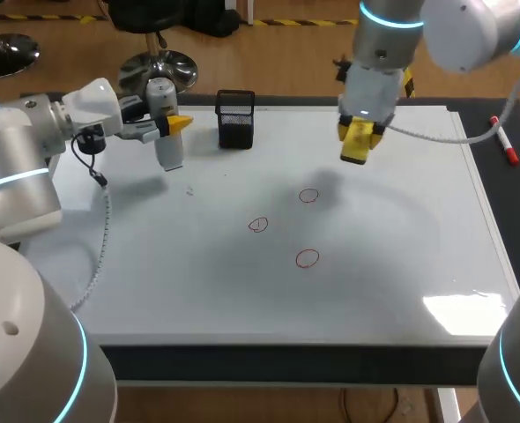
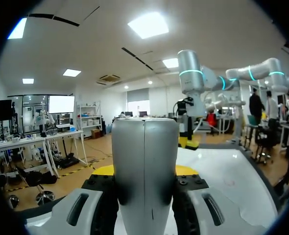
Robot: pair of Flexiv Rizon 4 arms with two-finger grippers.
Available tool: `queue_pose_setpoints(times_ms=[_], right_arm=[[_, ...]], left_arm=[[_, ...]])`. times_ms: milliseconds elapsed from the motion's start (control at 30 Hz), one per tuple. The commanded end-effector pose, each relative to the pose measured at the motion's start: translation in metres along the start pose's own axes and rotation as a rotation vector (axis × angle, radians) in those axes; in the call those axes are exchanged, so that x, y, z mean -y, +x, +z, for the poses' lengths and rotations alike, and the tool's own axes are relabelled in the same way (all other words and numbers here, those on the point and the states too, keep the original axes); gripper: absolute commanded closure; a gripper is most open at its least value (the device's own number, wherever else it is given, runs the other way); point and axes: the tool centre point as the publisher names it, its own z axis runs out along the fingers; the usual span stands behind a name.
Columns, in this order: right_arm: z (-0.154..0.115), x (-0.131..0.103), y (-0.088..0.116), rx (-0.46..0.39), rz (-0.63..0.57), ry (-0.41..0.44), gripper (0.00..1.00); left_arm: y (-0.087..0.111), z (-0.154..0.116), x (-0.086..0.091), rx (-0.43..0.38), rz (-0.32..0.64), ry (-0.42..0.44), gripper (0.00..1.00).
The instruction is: Pick up the inspection probe, press it on each red-marked spot on the whiteboard one by one, put down the probe, pick up the eraser, and wipe off all the red marks.
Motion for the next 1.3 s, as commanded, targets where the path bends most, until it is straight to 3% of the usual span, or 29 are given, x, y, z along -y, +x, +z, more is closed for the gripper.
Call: queue_pose_setpoints(times_ms=[33, 700, 1300], right_arm=[[0.002, -0.006, -0.027, -0.046, -0.034, -0.007, 1.0], [0.03, -0.08, -0.12, -0.078, -0.269, -0.061, 1.0], [0.05, -0.14, -0.152, -0.079, -0.319, -0.088, 1.0]], left_arm=[[0.0, 0.001, 0.001, 0.003, 0.0, 0.001, 1.0], [0.0, 0.001, 0.001, 0.003, 0.0, 0.001, 1.0], [0.0, 0.001, 0.001, 0.003, 0.0, 0.001, 1.0]])
